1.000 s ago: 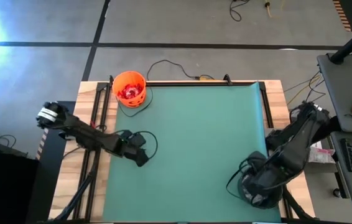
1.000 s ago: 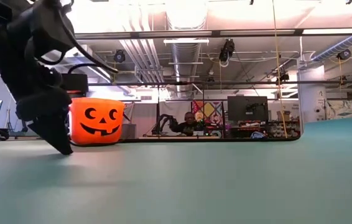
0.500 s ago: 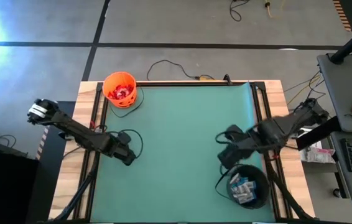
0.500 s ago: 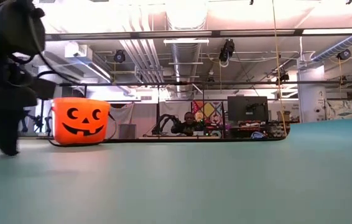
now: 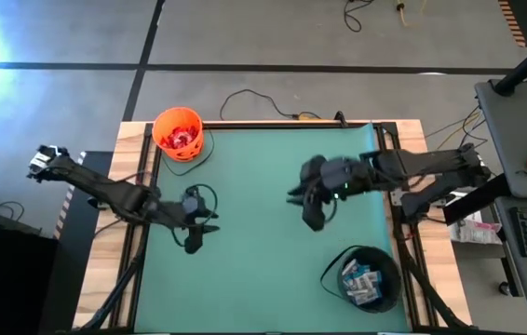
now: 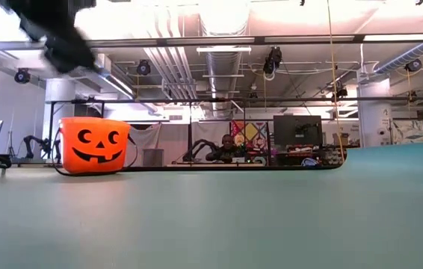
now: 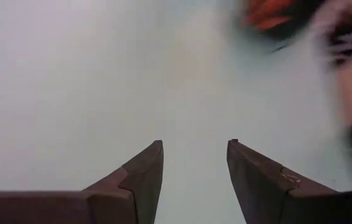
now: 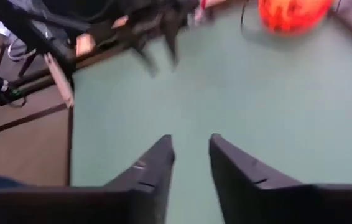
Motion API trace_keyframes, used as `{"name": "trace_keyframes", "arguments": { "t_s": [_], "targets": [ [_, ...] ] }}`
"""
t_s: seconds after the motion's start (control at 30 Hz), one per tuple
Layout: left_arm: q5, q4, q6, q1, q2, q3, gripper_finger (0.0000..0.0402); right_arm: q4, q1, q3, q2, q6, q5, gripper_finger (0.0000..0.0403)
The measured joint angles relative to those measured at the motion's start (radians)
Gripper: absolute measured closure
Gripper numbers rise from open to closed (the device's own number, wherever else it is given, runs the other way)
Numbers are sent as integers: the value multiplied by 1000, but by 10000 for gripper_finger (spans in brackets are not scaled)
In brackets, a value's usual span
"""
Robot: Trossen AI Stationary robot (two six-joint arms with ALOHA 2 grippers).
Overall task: Sort candy by brand, put in halloween buckets
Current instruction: Return to Home Position
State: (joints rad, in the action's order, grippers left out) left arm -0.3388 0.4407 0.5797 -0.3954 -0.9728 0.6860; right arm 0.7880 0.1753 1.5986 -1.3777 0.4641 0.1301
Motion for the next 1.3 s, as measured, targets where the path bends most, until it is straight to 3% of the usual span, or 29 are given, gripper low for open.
{"name": "trace_keyframes", "arguments": {
  "t_s": [0.07, 0.13, 0.27, 0.37, 0.5, 0.57, 0.7, 0.73, 0.93, 1.07, 1.17, 1.3],
  "targets": [
    [59, -83, -81, 22, 8, 23, 247, -51, -45, 0, 1, -96, -26, 340],
    [82, -69, -66, 61, 9, 48, 267, -84, -92, -1, 2, -179, -91, 369],
    [94, -55, -63, 117, 8, 68, 341, -151, -159, -49, 17, -323, -242, 390],
    [-55, -49, -32, 146, 10, 74, 391, -231, -215, -150, 66, -380, -366, 392],
    [-355, -26, 16, 150, 7, 73, 366, -432, -284, -349, 203, -379, -498, 393],
    [-370, -23, 78, 149, 8, 77, 350, -562, -299, -464, 293, -392, -447, 394],
    [-328, -128, 234, 148, 0, 86, 330, -799, -324, -700, 473, -393, -111, 394],
    [-330, -154, 228, 148, -2, 86, 328, -843, -327, -751, 517, -394, -78, 394],
    [-353, -187, 120, 150, -21, 84, 326, -927, -324, -965, 761, -268, -143, 394],
    [-297, -239, 32, 148, -20, 84, 325, -1012, -325, -1081, 936, -182, -140, 394],
    [-272, -185, -77, 147, -19, 84, 325, -975, -324, -1130, 1079, -85, -110, 394],
    [-271, -50, -123, 148, -22, 84, 325, -783, -325, -1142, 1221, -267, -98, 391]
  ]
}}
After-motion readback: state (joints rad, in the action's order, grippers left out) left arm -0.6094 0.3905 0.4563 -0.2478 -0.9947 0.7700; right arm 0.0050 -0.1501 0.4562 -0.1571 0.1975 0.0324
